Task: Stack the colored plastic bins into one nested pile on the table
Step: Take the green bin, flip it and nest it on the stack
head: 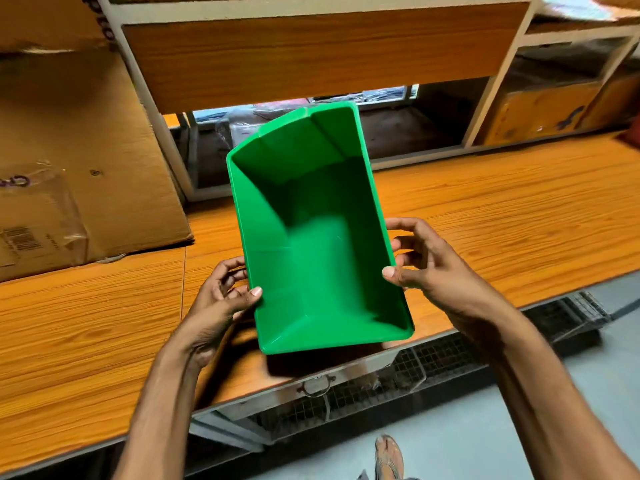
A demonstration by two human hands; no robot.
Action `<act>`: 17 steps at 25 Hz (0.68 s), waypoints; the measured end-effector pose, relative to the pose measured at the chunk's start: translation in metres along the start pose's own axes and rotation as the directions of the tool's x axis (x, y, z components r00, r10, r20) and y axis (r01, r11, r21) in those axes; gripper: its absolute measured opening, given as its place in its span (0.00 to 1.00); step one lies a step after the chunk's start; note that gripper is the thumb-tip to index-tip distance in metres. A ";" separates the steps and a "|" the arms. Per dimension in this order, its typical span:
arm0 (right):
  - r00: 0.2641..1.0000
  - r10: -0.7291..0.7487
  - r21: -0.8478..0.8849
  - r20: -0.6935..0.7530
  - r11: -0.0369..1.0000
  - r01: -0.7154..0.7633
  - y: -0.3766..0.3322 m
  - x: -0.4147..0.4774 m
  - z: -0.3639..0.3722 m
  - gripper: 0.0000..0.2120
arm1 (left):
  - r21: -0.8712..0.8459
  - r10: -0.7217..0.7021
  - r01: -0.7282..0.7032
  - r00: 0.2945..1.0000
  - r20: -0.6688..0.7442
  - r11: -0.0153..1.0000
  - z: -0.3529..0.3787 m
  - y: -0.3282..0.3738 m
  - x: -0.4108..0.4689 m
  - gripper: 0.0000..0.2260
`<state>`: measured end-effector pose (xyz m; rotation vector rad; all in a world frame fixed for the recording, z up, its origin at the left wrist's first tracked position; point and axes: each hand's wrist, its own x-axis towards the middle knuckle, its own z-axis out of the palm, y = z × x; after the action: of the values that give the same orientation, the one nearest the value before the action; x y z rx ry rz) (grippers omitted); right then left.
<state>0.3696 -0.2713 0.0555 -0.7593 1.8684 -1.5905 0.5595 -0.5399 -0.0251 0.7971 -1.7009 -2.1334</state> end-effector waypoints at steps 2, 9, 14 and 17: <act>1.000 0.010 -0.008 -0.026 1.000 -0.011 0.008 -0.011 -0.019 0.32 | -0.010 -0.007 0.008 0.998 0.066 1.000 0.011 -0.001 0.005 0.27; 0.977 0.062 0.093 -0.205 0.995 -0.044 0.036 -0.069 -0.093 0.34 | 0.066 0.025 -0.043 0.968 0.250 0.997 0.089 0.014 0.014 0.27; 0.901 0.223 0.283 -0.372 0.952 -0.119 0.048 -0.143 -0.160 0.33 | 0.095 0.012 -0.056 0.913 0.408 0.994 0.193 0.022 0.013 0.25; 0.868 0.303 0.444 -0.393 0.889 -0.109 0.050 -0.198 -0.205 0.30 | 0.106 -0.079 0.031 0.873 0.481 0.994 0.274 0.018 0.004 0.22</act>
<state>0.3511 0.0171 0.0454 0.0159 1.7383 -2.0403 0.3938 -0.3287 0.0315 0.3423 -2.0503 -2.4570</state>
